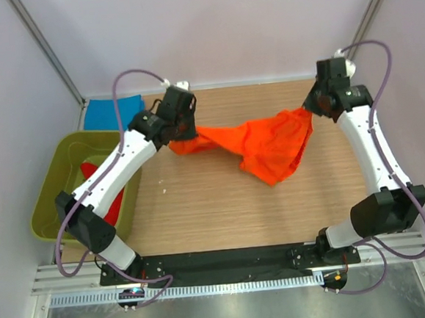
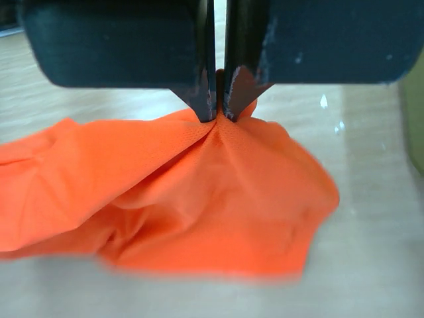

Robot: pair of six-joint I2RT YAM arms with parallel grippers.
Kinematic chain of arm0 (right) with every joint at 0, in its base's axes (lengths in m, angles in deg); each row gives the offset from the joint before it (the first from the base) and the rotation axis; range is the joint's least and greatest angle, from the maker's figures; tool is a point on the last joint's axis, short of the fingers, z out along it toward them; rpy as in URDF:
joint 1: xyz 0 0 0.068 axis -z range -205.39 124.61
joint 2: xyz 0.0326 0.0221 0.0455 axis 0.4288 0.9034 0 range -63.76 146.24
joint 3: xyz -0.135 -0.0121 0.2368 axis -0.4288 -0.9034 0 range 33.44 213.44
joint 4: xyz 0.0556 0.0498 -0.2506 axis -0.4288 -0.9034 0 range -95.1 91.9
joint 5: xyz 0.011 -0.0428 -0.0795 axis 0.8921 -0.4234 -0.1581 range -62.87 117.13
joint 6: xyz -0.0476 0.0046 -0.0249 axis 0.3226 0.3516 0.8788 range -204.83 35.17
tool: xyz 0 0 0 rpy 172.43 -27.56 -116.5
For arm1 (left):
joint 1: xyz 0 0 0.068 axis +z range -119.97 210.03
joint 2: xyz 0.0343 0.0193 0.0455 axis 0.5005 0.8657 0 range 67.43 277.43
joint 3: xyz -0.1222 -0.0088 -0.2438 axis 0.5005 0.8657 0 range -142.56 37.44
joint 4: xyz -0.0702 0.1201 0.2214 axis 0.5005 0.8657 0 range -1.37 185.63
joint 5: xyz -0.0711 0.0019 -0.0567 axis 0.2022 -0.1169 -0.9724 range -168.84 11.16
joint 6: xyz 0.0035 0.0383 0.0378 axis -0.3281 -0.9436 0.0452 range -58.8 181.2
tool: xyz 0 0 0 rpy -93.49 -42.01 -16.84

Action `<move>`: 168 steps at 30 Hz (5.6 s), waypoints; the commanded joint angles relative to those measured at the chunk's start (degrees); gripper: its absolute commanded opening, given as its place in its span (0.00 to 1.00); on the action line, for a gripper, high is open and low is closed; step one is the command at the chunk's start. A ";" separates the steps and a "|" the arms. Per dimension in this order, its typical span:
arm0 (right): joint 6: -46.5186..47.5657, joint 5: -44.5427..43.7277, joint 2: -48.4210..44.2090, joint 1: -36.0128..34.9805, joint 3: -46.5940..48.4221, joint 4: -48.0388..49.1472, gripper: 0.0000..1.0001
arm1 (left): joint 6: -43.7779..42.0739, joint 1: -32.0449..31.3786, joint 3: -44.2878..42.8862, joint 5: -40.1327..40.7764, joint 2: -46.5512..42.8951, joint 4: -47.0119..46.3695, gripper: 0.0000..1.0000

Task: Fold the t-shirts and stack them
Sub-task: Flatten the tshirt out

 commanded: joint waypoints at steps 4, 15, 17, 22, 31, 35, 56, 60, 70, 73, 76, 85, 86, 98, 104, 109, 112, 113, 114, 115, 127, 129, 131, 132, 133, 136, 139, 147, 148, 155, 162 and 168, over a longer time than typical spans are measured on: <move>0.23 -6.36 -4.28 0.67 13.24 -7.50 0.01 | -2.92 -0.45 -9.40 5.05 -4.09 11.64 0.00; 3.40 -10.92 -13.96 0.67 15.17 -13.57 0.01 | -2.83 -0.98 -5.89 -1.71 -13.23 14.30 0.00; 4.63 -11.46 -12.57 0.67 16.22 -13.05 0.01 | -3.88 -0.98 -5.19 -4.26 -12.71 12.28 0.00; 7.44 -9.53 -2.22 0.84 14.22 -7.60 0.01 | -4.42 2.18 -2.29 -12.86 -3.95 6.12 0.00; 9.38 1.97 22.40 2.42 15.42 4.00 0.02 | -4.94 5.70 -9.39 -22.64 19.09 1.99 0.00; 9.64 2.69 32.87 3.39 23.51 2.09 0.27 | -4.33 8.95 -16.86 -21.33 28.58 3.74 0.07; -14.53 16.31 -2.01 1.29 -29.37 6.72 0.49 | -10.57 5.18 7.82 -17.63 0.13 -1.26 0.54; -16.19 15.17 -2.71 0.93 -33.95 8.13 0.48 | -11.10 4.83 9.58 -17.80 -0.31 -1.62 0.54; -18.04 13.77 -3.77 0.84 -40.72 13.41 0.41 | -11.45 4.74 9.67 -18.42 -0.67 -1.88 0.54; -18.13 13.77 -3.24 0.84 -41.86 14.46 0.38 | -11.45 4.74 9.49 -18.42 -0.40 -1.97 0.54; -18.31 13.50 -2.63 0.84 -42.48 15.43 0.34 | -11.45 4.74 9.23 -18.60 -0.14 -1.88 0.54; -18.22 12.62 -0.78 0.49 -44.06 17.01 0.30 | -11.54 4.74 8.97 -18.42 0.56 -1.62 0.54; -18.13 12.62 -0.69 0.49 -44.06 17.19 0.31 | -11.54 4.74 8.88 -18.51 0.56 -1.62 0.53; -19.45 9.46 -0.16 -0.21 -45.20 19.47 0.33 | -11.80 4.74 8.70 -18.51 0.56 -1.35 0.54; -20.59 9.46 0.01 -0.21 -46.79 21.67 0.32 | -11.89 4.65 8.70 -18.42 0.39 -1.35 0.54; -20.51 9.02 -1.04 -0.04 -46.35 20.89 0.20 | -11.98 4.74 8.79 -18.42 0.30 -1.35 0.54; -20.68 8.93 -2.88 -0.12 -45.30 19.48 0.12 | -12.06 4.74 8.88 -18.42 0.04 -1.26 0.54; -20.86 8.93 -3.41 -0.21 -45.03 19.04 0.11 | -12.06 4.74 8.88 -18.42 -0.05 -1.44 0.54; -20.94 9.45 -3.94 -0.04 -44.94 18.95 0.11 | -12.06 4.74 8.88 -18.59 -0.05 -1.44 0.54; -21.29 9.81 -4.38 -0.21 -44.68 18.86 0.11 | -12.06 4.65 8.79 -18.60 -0.05 -1.44 0.54; -21.74 11.66 -3.86 -0.12 -43.80 19.30 0.19 | -11.89 4.74 9.05 -18.60 -0.14 -1.44 0.54; -21.74 11.57 -3.86 -0.12 -43.71 19.56 0.20 | -11.98 4.74 9.05 -18.68 -0.05 -1.44 0.54; -21.65 11.57 -3.94 -0.21 -43.54 19.83 0.20 | -11.97 4.74 9.05 -18.86 -0.05 -1.44 0.54; -21.56 11.66 -4.03 -0.12 -43.45 20.00 0.20 | -11.89 4.74 9.05 -18.69 -0.05 -1.44 0.54; -21.65 11.66 -4.03 -0.12 -43.36 20.52 0.20 | -11.97 4.74 8.97 -18.86 -0.05 -1.44 0.54; -21.56 11.66 -4.03 -0.21 -42.84 20.88 0.20 | -12.06 4.74 9.05 -18.68 -0.05 -1.53 0.54; -21.21 11.57 -3.33 -0.21 -42.48 20.88 0.20 | -12.15 4.74 8.97 -18.77 0.04 -1.27 0.54; -21.30 14.29 -2.45 -0.30 -42.04 21.50 0.22 | -12.06 4.74 8.79 -18.86 0.21 -1.35 0.54; -21.21 14.47 -2.28 -0.39 -41.87 21.32 0.23 | -12.06 4.74 8.79 -18.86 0.21 -1.27 0.54; -20.68 14.91 -2.01 -0.56 -40.55 19.30 0.26 | -12.15 4.74 8.79 -18.60 0.39 -1.18 0.54; -19.45 13.42 -2.19 -0.74 -38.79 15.26 0.32 | -12.15 4.74 8.70 -18.68 0.56 -1.09 0.54; -16.91 12.62 -2.80 -0.74 -37.13 10.78 0.33 | -12.24 4.74 8.70 -18.60 0.74 -1.18 0.54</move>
